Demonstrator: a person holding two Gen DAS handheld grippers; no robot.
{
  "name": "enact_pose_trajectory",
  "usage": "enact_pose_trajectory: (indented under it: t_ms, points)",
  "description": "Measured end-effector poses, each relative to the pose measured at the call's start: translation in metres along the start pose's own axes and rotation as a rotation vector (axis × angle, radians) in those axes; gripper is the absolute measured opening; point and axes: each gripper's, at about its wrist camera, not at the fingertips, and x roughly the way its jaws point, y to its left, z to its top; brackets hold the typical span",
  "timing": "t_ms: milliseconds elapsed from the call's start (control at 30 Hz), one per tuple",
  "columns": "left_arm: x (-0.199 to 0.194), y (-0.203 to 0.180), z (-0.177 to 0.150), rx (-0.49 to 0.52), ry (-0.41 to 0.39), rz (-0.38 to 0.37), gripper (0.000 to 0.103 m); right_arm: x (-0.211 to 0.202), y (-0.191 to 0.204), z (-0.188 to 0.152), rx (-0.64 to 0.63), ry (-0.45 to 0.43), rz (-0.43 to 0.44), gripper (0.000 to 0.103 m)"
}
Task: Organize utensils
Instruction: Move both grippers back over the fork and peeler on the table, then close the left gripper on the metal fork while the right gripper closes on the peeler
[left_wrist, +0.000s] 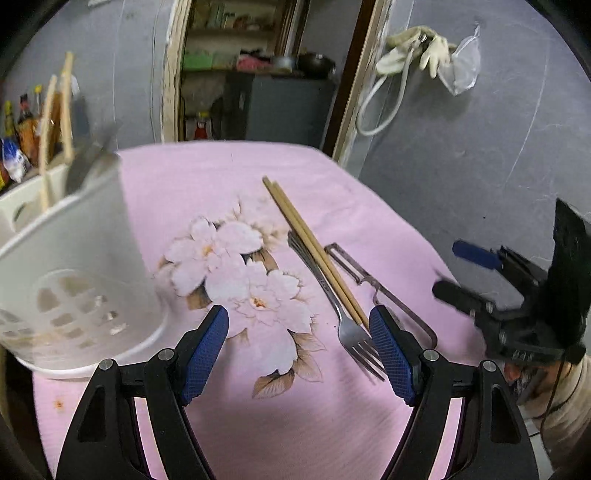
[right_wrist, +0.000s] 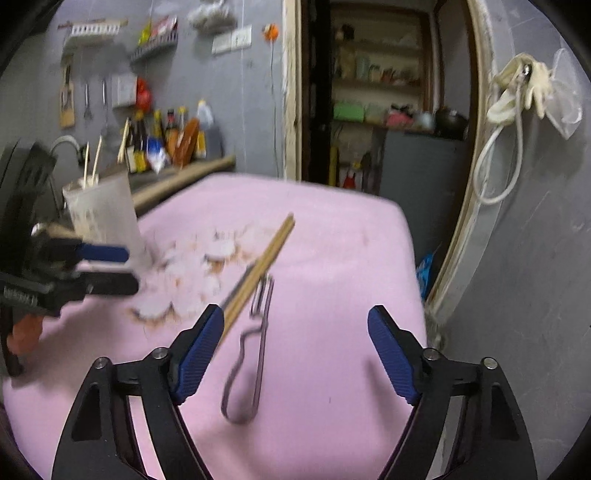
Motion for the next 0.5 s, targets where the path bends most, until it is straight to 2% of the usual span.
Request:
enact_pose_trajectory:
  t_ms: [133, 333, 500]
  points:
    - [0.018, 0.003, 0.006, -0.032, 0.061, -0.028, 0.068, 0.008, 0.003, -0.011, -0.014, 0.076, 0.033, 0.065]
    - [0.042, 0.004, 0.011, -0.042, 0.13, -0.049, 0.057, 0.024, 0.015, -0.018, -0.081, 0.161, 0.087, 0.063]
    - [0.049, 0.008, 0.014, -0.047, 0.159, -0.063, 0.048, 0.031, 0.019, -0.018, -0.112, 0.197, 0.073, 0.056]
